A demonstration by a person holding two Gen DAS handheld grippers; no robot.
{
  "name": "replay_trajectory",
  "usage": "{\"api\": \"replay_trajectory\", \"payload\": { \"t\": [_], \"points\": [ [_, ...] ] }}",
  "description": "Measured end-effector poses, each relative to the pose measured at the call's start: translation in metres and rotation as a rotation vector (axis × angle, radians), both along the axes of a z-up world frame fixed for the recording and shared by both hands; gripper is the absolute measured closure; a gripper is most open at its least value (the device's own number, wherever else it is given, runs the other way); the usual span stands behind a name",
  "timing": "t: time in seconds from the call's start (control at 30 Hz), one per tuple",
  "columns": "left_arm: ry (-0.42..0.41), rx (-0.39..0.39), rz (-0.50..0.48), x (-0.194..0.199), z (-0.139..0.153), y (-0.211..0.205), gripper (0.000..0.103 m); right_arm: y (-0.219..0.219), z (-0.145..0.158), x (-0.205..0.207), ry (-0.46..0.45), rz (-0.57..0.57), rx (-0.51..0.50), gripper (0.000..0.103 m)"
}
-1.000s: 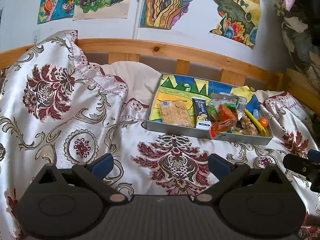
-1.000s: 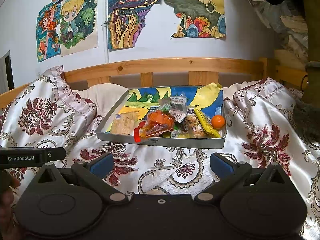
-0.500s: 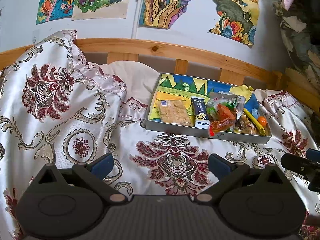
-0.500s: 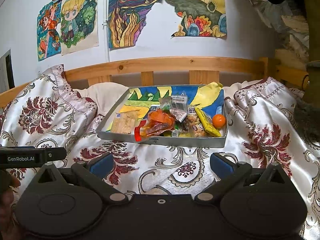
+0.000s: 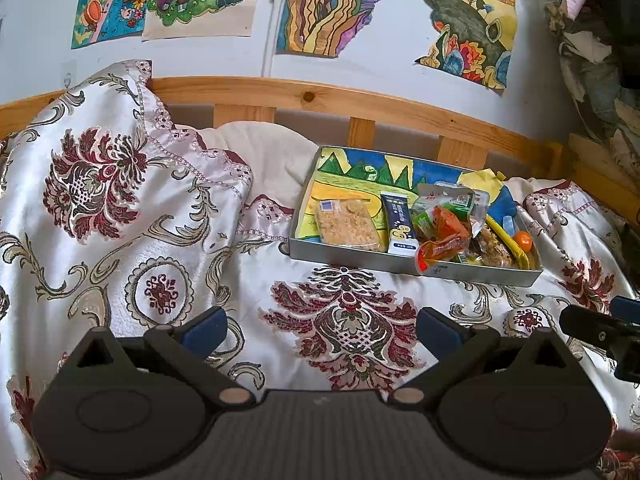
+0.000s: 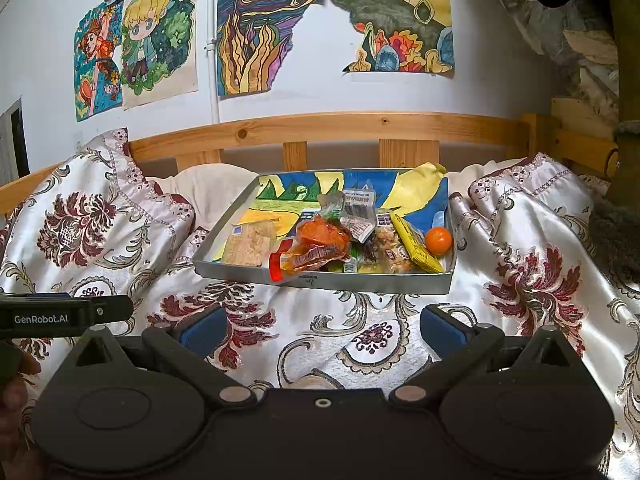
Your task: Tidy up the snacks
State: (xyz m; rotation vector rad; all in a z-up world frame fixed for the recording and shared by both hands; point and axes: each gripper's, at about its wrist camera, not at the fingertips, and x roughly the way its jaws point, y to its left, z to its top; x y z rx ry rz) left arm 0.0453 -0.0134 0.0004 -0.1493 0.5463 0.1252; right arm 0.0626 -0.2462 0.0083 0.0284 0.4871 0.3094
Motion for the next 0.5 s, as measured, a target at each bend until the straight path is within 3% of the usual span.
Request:
{"api": "replay_trajectory", "payload": {
  "t": [0.5],
  "points": [
    [0.0, 0.0, 0.0, 0.0, -0.0001, -0.0006, 0.001, 0.0011, -0.0017, -0.001, 0.002, 0.001, -0.001, 0.001]
  ]
}}
